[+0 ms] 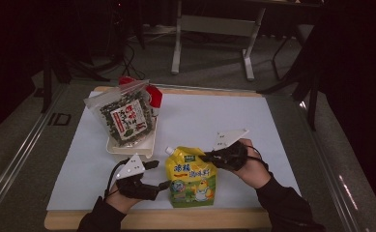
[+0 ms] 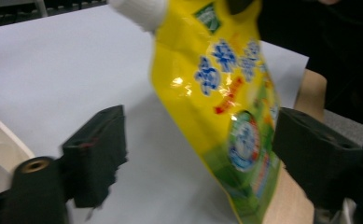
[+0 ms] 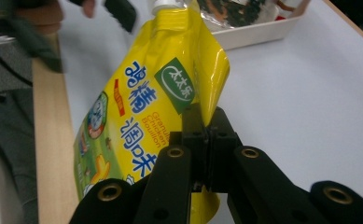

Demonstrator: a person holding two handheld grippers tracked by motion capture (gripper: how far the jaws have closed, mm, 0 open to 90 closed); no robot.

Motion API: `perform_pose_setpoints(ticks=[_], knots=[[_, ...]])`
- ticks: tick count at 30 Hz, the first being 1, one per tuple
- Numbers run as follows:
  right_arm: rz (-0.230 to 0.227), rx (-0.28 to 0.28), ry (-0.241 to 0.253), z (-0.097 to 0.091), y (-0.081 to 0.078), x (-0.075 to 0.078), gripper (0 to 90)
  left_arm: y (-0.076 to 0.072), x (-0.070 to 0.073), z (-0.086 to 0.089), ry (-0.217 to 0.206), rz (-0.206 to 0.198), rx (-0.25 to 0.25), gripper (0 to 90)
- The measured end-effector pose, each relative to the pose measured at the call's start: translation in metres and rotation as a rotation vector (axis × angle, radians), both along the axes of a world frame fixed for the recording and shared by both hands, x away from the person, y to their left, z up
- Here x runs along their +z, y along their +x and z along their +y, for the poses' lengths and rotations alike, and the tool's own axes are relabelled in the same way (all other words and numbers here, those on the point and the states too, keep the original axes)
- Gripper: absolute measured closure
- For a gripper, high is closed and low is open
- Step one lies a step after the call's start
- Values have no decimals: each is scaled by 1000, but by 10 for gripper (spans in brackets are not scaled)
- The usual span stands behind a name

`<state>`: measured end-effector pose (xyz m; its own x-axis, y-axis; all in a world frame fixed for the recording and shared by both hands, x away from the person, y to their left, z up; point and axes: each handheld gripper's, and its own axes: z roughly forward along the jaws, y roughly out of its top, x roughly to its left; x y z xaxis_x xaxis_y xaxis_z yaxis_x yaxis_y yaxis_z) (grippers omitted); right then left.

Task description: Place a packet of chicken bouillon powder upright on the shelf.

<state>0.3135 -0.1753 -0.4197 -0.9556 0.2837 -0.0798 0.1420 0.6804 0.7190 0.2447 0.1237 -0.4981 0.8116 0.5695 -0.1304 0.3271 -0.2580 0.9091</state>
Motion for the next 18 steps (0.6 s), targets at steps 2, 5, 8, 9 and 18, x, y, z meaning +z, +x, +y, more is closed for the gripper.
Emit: perform_pose_setpoints(ticks=[2, 5, 8, 9, 18], knots=[[-6, 7, 3, -1, -4, 2, 886, 3, 0, -2, 2, 7, -5, 264], [-9, 13, 6, -3, -7, 3, 886, 8, -1, -4, -12, 20, -16, 325], [-15, 25, 13, -3, -11, 6, 886, 13, -1, -8, -29, 45, -42, 404], [-17, 29, 13, -3, -13, 7, 886, 14, 0, -9, -28, 39, -47, 421], [-33, 48, 10, -2, -19, 12, 885, 16, 12, -15, -33, 12, -128, 770]])
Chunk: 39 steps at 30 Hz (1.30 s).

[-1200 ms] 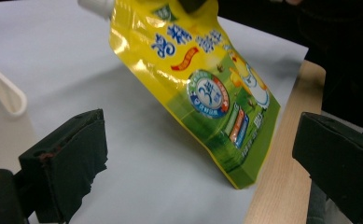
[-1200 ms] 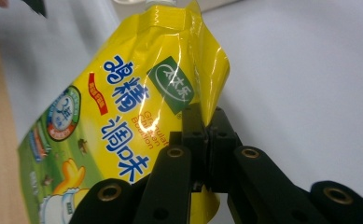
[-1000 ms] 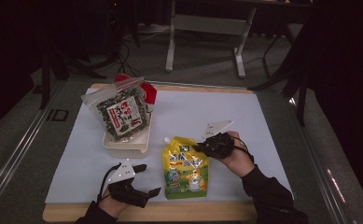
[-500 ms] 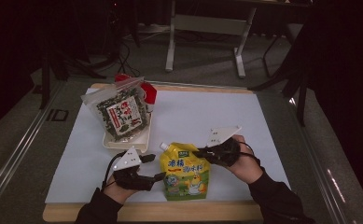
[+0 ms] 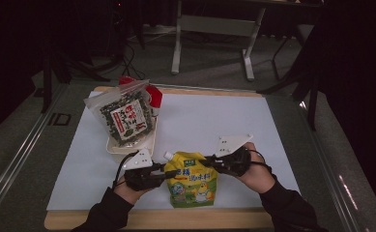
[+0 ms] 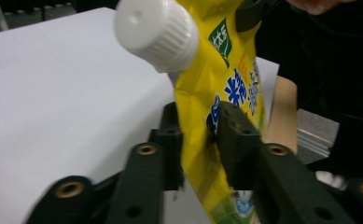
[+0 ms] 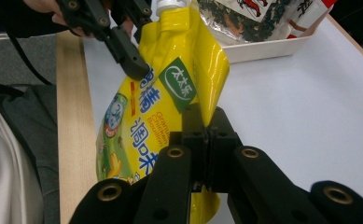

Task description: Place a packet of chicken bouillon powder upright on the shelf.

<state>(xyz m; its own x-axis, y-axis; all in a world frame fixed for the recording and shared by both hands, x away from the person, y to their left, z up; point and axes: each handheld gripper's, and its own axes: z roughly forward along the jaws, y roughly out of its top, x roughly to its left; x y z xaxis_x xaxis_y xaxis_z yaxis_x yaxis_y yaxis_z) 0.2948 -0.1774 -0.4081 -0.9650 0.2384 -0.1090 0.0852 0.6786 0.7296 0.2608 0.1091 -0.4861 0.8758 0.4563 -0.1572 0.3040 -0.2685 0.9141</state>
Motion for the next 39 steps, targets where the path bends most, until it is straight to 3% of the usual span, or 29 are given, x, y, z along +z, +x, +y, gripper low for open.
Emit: perform_pose_setpoints(ticks=[3, 5, 12, 16, 18, 21, 28, 32, 35, 39], knots=[[3, -6, 1, -2, 1, -1, 886, -1, 3, -1, 1, 4, -18, 832], [13, 3, 8, -3, 1, 0, 886, -3, 7, -1, 19, -16, -22, 900], [-2, 31, 31, -6, -4, 9, 875, -8, 20, 1, 27, -76, -36, 900], [-28, 25, 36, -8, -6, 11, 793, -10, 23, 1, 33, -96, -41, 900], [-41, 4, 44, -9, -5, 10, 675, -11, 24, 0, 47, -104, -48, 900], [-25, -22, 53, -11, 0, 7, 568, -12, 22, 0, 53, -110, -44, 900], [17, -56, 51, -15, 7, -2, 496, -13, 24, 3, 32, -109, -46, 900], [30, -49, 57, -16, 9, -5, 502, -13, 25, 4, 20, -120, -39, 900], [55, -9, 77, -15, 9, -7, 584, -14, 25, 3, 22, -123, -39, 900], [51, 19, 58, -12, 7, -7, 749, -13, 25, 3, 22, -120, -30, 900]])
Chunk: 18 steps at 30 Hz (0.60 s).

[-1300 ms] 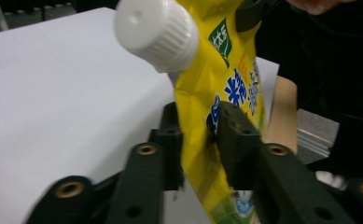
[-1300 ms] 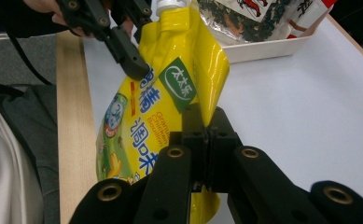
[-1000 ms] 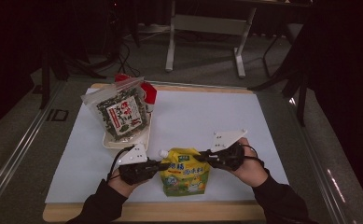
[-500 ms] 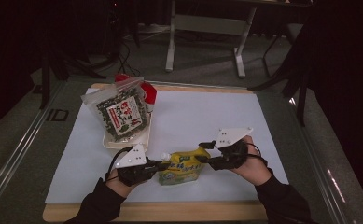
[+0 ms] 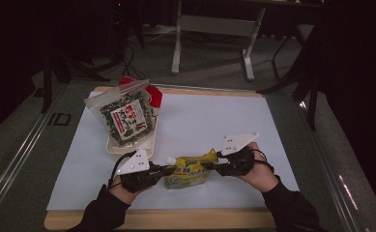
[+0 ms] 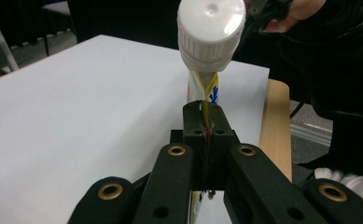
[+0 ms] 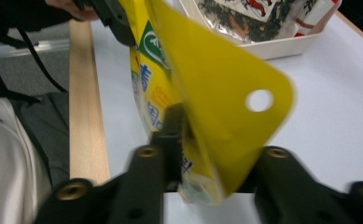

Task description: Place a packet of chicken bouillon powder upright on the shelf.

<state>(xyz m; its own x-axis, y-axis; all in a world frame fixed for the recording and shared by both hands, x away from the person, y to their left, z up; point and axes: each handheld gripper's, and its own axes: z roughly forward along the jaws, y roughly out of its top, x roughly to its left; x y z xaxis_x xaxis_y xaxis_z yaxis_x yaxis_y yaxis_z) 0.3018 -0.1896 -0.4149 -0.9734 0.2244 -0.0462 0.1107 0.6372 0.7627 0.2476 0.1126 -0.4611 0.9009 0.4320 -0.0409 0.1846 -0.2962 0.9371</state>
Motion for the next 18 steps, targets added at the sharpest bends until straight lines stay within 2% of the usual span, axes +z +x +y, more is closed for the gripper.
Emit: perform_pose_setpoints(ticks=[1, 3, 10, 18], knots=[[8, 8, -8, 0, 0, 0, 797, 0, 0, 1, -2, -2, 5, 900], [15, 22, -6, 0, 0, 1, 815, 1, 0, 2, -7, 9, 0, 900], [-8, 50, -15, 4, -5, 7, 890, 4, 0, 6, -21, 21, 8, 900], [5, 58, 2, 5, -5, 12, 900, 5, 0, 9, -33, 25, 8, 874]])
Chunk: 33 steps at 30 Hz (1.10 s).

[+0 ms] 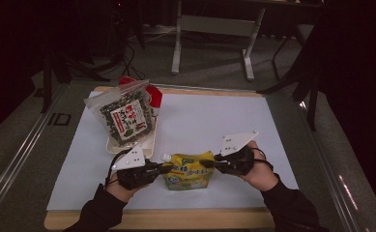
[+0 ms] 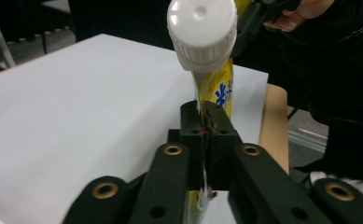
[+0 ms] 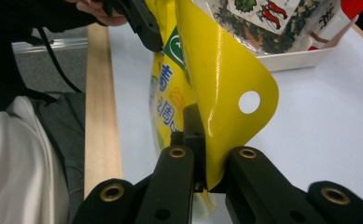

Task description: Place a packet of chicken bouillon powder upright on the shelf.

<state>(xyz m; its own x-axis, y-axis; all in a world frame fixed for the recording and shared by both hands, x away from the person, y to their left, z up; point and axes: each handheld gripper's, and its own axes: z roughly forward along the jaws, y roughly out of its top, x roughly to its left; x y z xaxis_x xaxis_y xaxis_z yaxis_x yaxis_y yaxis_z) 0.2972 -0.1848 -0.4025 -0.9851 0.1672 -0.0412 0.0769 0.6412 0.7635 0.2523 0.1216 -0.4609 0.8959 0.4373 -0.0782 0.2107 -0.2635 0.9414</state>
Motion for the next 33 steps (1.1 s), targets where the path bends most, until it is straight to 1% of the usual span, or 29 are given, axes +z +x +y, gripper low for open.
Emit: perform_pose_setpoints(ticks=[1, 3, 4, 5, 6, 8, 10, 12, 13, 15, 17, 18, 19, 20, 21, 22, 24, 26, 29, 30, 33], knots=[[4, 7, 0, 0, 0, 1, 900, 1, 0, 1, 0, 3, 7, 829], [-4, 7, 6, 0, -1, 3, 900, 1, -1, 3, -10, 7, 17, 781], [-11, 5, 11, 0, -1, 5, 900, 2, -1, 4, -12, 12, 23, 713], [-11, 3, 17, 0, 0, 6, 900, 2, -2, 5, -12, 15, 35, 676], [-12, 2, 20, -1, 0, 8, 900, 1, -3, 6, -18, 14, 43, 663], [-17, -3, 34, -2, 2, 12, 900, 1, -4, 8, -28, 25, 59, 578], [-30, -9, 40, -3, 3, 16, 900, 0, -6, 11, -42, 31, 57, 546], [-35, -16, 42, -4, 5, 19, 900, -2, -7, 12, -46, 37, 66, 476], [-37, -20, 43, -4, 6, 21, 900, -2, -8, 13, -52, 39, 64, 455], [-38, -21, 52, -4, 9, 24, 900, -4, -10, 13, -49, 51, 70, 379], [-39, -28, 62, -3, 12, 27, 900, -5, -12, 14, -46, 56, 72, 330], [-38, -26, 67, -3, 13, 28, 900, -5, -13, 14, -46, 64, 75, 288], [-43, -29, 70, -1, 15, 29, 900, -5, -15, 15, -51, 72, 66, 241], [-46, -30, 69, 0, 16, 31, 900, -6, -16, 15, -54, 81, 74, 194], [-49, -25, 71, 2, 17, 33, 900, -6, -18, 15, -61, 89, 73, 173], [-55, -25, 71, 4, 18, 34, 900, -7, -19, 15, -49, 86, 68, 157], [-59, -19, 76, 8, 20, 37, 900, -9, -22, 15, -43, 81, 73, 144], [-67, -17, 77, 12, 22, 41, 900, -11, -24, 15, -40, 95, 80, 88], [-70, -12, 88, 16, 24, 44, 900, -12, -28, 16, -46, 103, 83, 25], [-74, -14, 91, 18, 26, 45, 900, -15, -32, 17, -45, 112, 92, 25], [-86, -14, 107, 25, 30, 51, 900, -19, -40, 18, -39, 113, 112, 19]])
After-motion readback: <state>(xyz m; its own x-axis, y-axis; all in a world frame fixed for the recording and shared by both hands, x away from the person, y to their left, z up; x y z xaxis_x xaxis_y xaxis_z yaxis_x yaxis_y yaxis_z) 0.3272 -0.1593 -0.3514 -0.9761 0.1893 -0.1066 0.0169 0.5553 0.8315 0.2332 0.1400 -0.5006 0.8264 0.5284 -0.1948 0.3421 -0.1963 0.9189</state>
